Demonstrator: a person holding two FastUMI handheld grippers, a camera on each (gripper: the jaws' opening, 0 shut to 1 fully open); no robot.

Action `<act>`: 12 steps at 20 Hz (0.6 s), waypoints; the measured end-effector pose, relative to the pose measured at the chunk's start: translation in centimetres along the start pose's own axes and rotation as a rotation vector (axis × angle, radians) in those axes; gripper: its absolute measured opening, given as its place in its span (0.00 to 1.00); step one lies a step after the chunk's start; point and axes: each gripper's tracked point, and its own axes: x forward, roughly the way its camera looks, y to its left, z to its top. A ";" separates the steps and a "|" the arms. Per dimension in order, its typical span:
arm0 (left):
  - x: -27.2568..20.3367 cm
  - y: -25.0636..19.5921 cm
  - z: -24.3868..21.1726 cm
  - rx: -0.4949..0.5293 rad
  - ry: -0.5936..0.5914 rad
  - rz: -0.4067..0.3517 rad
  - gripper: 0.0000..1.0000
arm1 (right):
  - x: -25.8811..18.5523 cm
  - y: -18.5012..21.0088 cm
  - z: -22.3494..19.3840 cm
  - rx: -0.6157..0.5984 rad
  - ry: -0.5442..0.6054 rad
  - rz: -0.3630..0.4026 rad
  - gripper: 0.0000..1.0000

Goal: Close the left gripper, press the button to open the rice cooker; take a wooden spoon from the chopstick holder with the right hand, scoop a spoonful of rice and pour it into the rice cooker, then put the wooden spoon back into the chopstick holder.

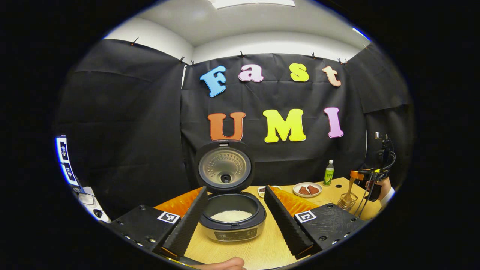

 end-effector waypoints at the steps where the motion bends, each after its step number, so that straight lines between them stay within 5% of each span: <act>1: 0.9 -0.3 0.2 0.007 -0.004 -0.019 0.96 | -0.5 -0.1 0.6 -0.008 -0.017 -0.002 0.79; 2: 1.9 -0.4 0.3 0.010 -0.006 -0.028 0.96 | -1.0 0.1 1.2 -0.014 -0.034 0.002 0.93; 4: 3.5 0.1 0.4 0.015 0.006 -0.020 0.96 | -2.1 0.6 2.2 -0.021 -0.052 0.014 0.85; 6: 4.8 0.3 1.2 0.019 0.003 -0.016 0.96 | -3.7 0.7 3.2 -0.027 -0.067 0.005 0.95; 7: 5.3 0.4 1.6 0.019 0.001 -0.016 0.96 | -4.7 1.1 4.1 -0.025 -0.082 0.011 0.88; 9: 6.5 0.6 2.2 0.013 0.007 -0.010 0.96 | -6.8 1.7 5.2 -0.029 -0.095 0.009 0.95; 11: 7.7 1.0 2.6 -0.005 0.025 -0.004 0.96 | -8.8 2.1 6.4 -0.041 -0.126 0.004 0.89; 12: 8.2 1.1 3.0 -0.011 0.030 -0.004 0.96 | -10.2 2.2 7.1 -0.040 -0.138 0.002 0.95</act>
